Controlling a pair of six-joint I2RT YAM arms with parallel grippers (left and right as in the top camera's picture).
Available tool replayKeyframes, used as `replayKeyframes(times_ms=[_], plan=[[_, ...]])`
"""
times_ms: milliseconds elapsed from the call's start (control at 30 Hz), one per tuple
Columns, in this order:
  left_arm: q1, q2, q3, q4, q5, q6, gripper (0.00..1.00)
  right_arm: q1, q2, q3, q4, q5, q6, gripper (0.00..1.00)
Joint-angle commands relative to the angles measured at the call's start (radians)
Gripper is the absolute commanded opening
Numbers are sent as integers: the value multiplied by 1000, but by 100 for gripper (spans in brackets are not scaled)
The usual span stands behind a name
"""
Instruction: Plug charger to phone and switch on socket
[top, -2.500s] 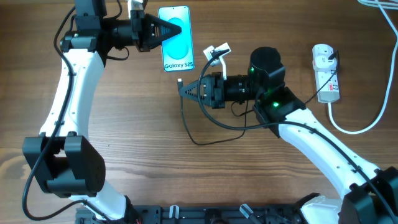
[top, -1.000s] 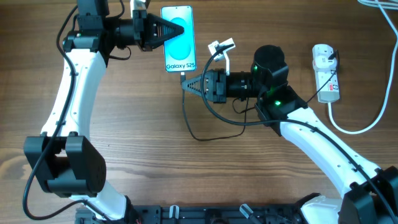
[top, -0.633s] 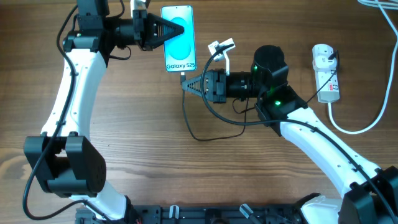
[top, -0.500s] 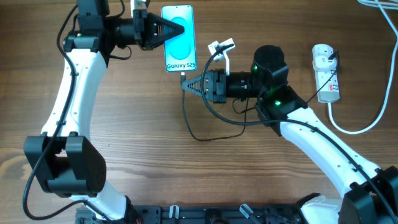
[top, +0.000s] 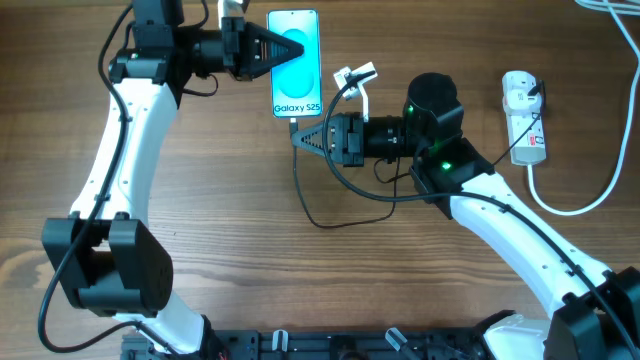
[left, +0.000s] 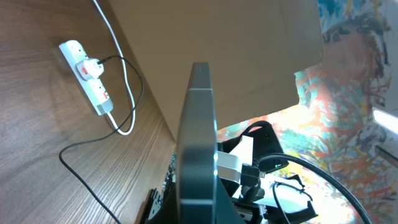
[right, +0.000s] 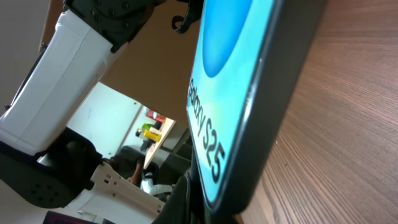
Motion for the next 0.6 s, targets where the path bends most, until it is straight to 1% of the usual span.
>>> replayKeyframes(times_ms=[0, 133, 267, 567], plan=[[-6, -21, 9, 4, 33, 40, 4, -4, 11, -1, 11, -3, 4, 4], [4, -21, 9, 4, 35, 43, 4, -16, 11, -1, 13, -20, 4, 4], [21, -21, 9, 16, 82, 43, 4, -40, 11, -1, 1, -42, 0, 4], [15, -21, 9, 23, 95, 40, 4, -41, 11, -1, 11, -68, -14, 4]])
